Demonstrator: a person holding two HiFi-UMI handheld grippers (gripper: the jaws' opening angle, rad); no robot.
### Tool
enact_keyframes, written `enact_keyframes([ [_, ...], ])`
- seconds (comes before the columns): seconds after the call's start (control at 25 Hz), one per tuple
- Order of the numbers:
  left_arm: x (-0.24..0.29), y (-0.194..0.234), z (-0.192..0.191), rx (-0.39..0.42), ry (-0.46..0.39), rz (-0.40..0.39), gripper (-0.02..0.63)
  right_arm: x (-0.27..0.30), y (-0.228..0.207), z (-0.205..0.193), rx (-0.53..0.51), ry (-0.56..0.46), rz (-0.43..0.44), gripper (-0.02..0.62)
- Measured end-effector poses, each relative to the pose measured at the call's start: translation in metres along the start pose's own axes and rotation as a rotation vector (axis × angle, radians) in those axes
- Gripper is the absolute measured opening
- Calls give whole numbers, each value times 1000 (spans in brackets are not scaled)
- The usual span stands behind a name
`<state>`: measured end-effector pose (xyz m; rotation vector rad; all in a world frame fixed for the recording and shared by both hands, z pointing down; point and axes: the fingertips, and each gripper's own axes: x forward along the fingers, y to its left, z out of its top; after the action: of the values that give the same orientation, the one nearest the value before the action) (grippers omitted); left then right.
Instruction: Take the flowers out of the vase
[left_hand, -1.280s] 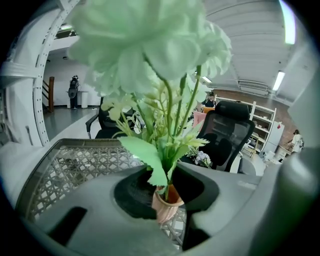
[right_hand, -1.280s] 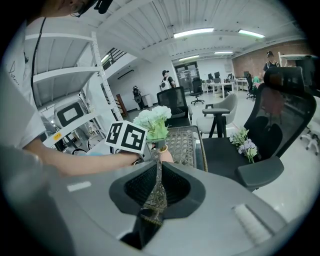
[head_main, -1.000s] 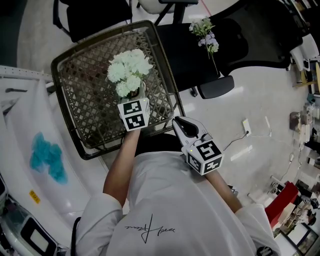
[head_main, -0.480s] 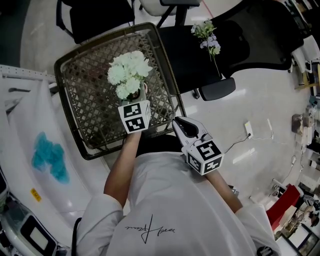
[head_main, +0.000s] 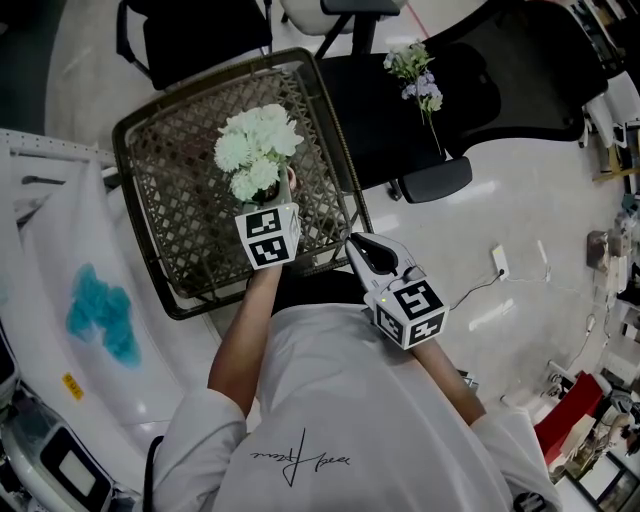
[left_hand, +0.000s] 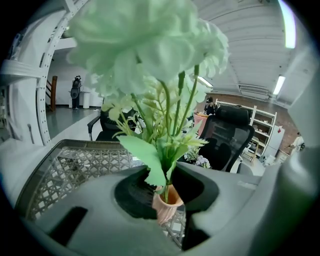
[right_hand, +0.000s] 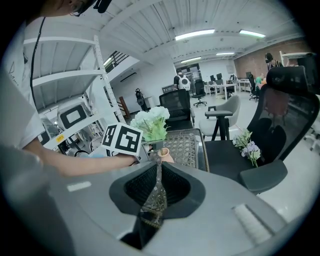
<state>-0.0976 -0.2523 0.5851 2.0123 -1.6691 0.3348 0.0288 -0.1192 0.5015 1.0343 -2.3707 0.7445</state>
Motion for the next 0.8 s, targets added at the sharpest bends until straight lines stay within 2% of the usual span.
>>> enact_keyframes([
  [0.4,-9,4,9,6,-15,27,91,-2,5,10,-9,-24,24,35],
  [0.8,-19,-5,14,35,-27,16,94,-6,5,16,-7,-51,25,29],
])
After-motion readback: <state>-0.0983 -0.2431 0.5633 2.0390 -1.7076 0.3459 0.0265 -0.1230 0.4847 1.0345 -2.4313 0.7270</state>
